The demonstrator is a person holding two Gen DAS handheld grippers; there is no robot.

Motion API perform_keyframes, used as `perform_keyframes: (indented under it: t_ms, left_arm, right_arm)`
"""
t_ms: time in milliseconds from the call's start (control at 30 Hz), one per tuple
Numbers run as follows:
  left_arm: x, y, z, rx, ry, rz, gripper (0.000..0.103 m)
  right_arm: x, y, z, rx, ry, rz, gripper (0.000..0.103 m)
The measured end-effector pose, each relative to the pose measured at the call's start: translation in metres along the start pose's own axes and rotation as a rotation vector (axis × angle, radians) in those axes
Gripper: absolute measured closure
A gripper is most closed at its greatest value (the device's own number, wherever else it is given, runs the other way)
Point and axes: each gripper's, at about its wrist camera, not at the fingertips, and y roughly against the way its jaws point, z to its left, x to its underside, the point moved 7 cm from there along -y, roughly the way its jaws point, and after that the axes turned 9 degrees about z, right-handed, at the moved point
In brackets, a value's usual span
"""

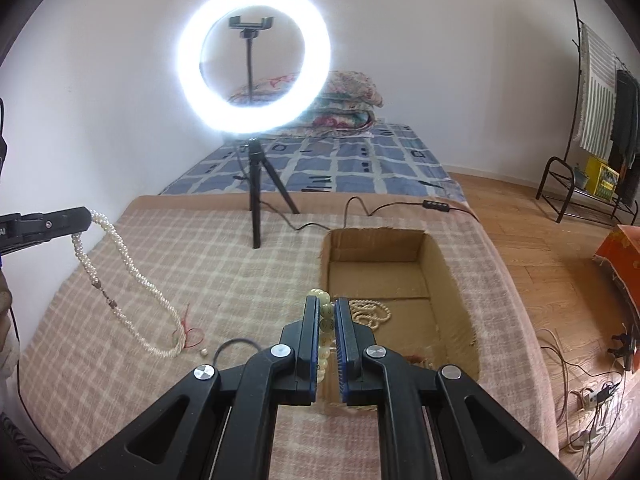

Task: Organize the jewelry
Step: 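Lift and carry the necklace and bracelet in both grippers over the box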

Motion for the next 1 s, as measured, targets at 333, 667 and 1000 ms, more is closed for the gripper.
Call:
perform_keyframes:
  t_ms: [333, 667, 1000]
  left_arm:
    - [-0.058, -0.043, -0.064, 0.042, -0.086, -0.018, 0.097]
    - [-0.093, -0.112, -0.101, 0.043, -0.122, 0.014, 0.097]
    - [-0.106, -0.176, -0.115, -0.016, -0.161, 0.06, 0.097]
  right_arm:
    - [-0.001, -0.022, -0.044, 0.015, -0.046, 0.028, 0.098]
    - [0.01, -0.038, -0.063, -0.002, -0.047, 0.054, 0.098]
    - [0.019, -0.055, -0.053, -0.058, -0.022, 0.08, 0.098]
